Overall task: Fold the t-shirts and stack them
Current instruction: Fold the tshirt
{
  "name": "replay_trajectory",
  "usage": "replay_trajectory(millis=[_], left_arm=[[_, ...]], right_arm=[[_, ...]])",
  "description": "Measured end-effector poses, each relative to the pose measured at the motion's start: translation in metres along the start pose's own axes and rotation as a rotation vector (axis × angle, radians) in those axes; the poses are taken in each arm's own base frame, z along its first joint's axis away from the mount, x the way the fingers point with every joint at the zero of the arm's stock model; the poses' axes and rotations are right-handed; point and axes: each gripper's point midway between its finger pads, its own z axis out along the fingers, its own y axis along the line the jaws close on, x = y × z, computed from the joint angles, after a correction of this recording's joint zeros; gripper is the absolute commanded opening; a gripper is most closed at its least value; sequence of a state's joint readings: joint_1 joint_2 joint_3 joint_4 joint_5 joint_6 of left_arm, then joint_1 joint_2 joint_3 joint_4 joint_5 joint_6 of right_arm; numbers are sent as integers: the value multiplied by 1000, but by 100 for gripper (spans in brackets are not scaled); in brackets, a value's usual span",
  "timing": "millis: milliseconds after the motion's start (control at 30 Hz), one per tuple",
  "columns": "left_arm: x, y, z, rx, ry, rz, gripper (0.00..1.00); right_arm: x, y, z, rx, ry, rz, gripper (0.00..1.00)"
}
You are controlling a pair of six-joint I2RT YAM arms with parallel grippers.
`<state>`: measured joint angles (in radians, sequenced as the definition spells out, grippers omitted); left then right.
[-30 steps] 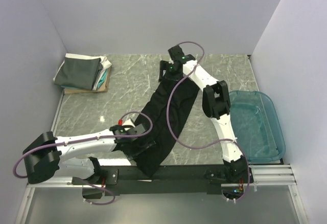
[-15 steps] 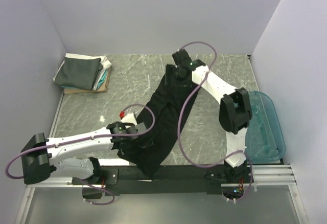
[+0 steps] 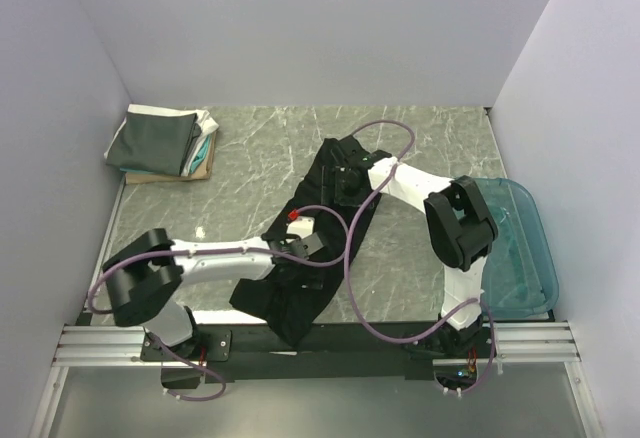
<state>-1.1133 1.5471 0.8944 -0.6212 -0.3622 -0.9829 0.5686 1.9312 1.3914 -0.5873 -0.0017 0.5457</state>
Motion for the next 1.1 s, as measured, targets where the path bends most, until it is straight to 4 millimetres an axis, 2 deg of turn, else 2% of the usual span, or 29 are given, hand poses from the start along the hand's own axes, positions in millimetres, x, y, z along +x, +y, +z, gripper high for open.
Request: replay_trajectory(millis=[100,233,467,600,800,867,967,1100], left_arm=[[-1,-1,13,-3,19,15,99],[-8,-4,17,18,23,20,99],[-16,-20,22,57,39,58,99],[-26,-46,26,117,49,49,99],[-51,-101,32,241,55,1,99],[-59,-114,33,267,57,-20,99],[-64,-122,33,277,62,-42,99],[-62,-117,30,257,76,-52,99]], right_arm=[[-8,3,9,0,-3,3,93],[-14,2,25,0,24,10,93],[-51,1,37,-26,5,16,93],[-83,7,50,-38,-19,1,93],[-135,30,69,-82,-84,-57,93],[-145,35,73,-98,-104,-73,93],[-150,38,73,-108,-111,-92,93],[-151,36,63,-93,-117,-106,94]])
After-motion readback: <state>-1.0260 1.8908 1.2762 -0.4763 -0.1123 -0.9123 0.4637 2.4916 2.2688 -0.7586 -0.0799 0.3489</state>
